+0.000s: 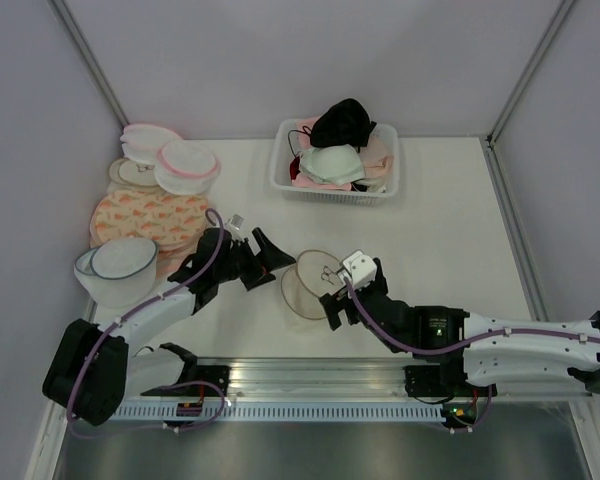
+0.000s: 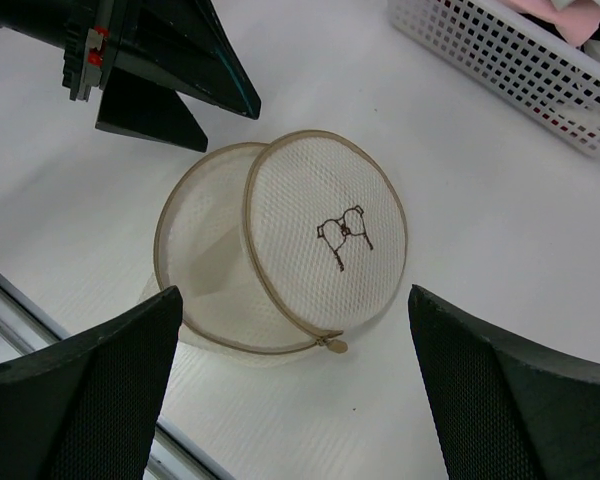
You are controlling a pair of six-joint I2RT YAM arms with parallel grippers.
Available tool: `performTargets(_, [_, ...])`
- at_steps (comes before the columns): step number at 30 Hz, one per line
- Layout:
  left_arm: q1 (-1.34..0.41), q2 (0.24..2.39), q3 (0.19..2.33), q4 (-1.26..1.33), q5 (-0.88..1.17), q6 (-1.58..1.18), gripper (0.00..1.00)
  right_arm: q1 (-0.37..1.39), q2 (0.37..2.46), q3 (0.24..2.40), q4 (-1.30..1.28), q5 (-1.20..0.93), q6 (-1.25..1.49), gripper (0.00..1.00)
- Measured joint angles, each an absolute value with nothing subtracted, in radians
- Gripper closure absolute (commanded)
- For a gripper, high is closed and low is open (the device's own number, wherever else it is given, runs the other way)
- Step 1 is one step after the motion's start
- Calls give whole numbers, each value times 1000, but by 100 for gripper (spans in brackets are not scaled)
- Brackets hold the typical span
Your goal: Unzip the laundry bag and remove the bra
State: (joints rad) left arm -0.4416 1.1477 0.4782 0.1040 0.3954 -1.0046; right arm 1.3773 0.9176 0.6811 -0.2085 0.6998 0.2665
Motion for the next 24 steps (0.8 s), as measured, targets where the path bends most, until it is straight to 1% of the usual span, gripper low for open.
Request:
performTargets(5, [-488, 1218, 542, 99, 392, -1005, 0, 1377, 918, 668, -211, 718, 302, 2])
performTargets(11, [-584, 1369, 673, 74, 363, -1003, 2, 1377, 916, 660, -231, 747, 331, 2])
performTargets(14, [-600, 1405, 692, 44, 332, -997, 10, 1377, 894, 654, -250, 763, 344, 2])
performTargets(15, [-600, 1413, 692, 31, 321, -995, 24, 1377, 879, 648, -255, 767, 347, 2])
performTargets(17, [-600, 1427, 692, 11, 307, -987, 44, 1377, 852, 637, -263, 780, 353, 2])
performTargets(18, [-599, 1433, 692, 4, 304, -981, 68, 1377, 841, 632, -265, 787, 356, 2])
performTargets(20, [-600, 1440, 692, 2, 305, -971, 93, 1377, 826, 625, -270, 794, 361, 2])
performTargets(21, [-600, 1442, 692, 5, 305, -969, 98, 1377, 823, 624, -270, 797, 363, 2])
performTargets(24, [-600, 1445, 692, 12, 308, -963, 98, 1377, 824, 624, -272, 811, 368, 2])
